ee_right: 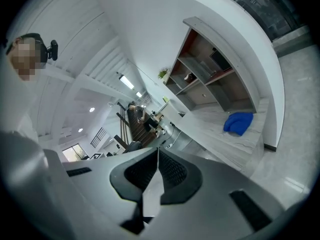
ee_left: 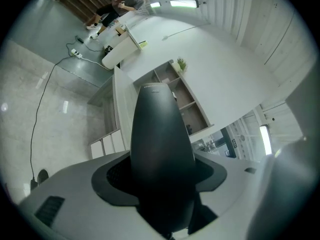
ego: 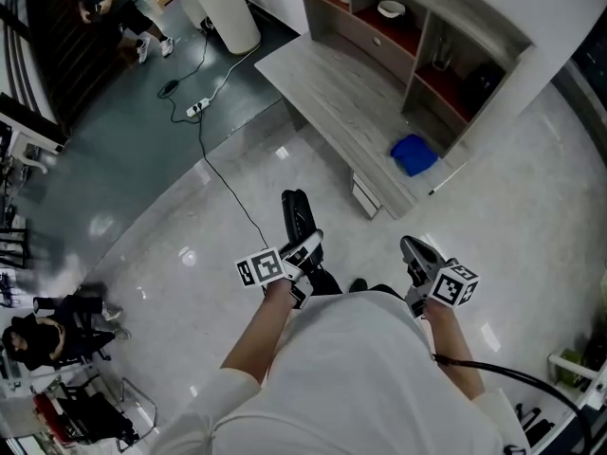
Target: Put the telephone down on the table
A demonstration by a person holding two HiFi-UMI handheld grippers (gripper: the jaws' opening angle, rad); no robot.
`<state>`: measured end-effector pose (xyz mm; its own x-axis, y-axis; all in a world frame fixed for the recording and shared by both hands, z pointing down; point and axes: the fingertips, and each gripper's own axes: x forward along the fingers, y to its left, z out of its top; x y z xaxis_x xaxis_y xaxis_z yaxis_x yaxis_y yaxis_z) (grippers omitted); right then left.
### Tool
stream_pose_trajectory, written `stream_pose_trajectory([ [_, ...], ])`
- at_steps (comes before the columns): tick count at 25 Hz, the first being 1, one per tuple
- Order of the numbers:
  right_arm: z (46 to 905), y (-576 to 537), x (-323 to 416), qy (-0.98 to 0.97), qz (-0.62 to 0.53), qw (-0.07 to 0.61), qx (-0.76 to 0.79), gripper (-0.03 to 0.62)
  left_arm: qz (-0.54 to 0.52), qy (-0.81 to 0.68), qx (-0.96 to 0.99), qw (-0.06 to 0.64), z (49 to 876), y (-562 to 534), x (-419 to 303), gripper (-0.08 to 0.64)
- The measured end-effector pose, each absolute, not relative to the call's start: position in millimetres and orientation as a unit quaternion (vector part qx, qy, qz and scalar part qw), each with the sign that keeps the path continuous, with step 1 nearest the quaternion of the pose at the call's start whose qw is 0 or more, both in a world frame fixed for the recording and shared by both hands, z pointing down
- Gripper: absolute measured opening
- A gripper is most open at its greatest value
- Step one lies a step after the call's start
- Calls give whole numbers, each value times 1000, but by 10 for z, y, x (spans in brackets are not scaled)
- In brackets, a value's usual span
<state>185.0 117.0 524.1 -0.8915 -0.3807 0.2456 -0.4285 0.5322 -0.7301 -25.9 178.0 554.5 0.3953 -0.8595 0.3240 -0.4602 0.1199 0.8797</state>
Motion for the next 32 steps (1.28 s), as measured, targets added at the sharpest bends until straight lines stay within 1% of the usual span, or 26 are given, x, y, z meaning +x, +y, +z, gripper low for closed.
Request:
stream_pose_trajectory([
  [7, 5248, 989, 1809, -874, 427, 32, 228, 20, -176, -527, 633, 539, 5579, 1595, -321, 305],
  [15, 5387, 515, 1543, -862, 430, 17, 267, 20, -156, -505, 648, 548, 5691, 1105, -629, 305],
  [27, 5268, -343, 665, -850, 427, 16, 309, 20, -117, -458, 685, 555, 5609, -18, -1365, 305],
  [32, 5271, -640, 357, -837, 428, 9, 340, 18, -75, -442, 709, 544, 5630, -420, -1670, 305],
])
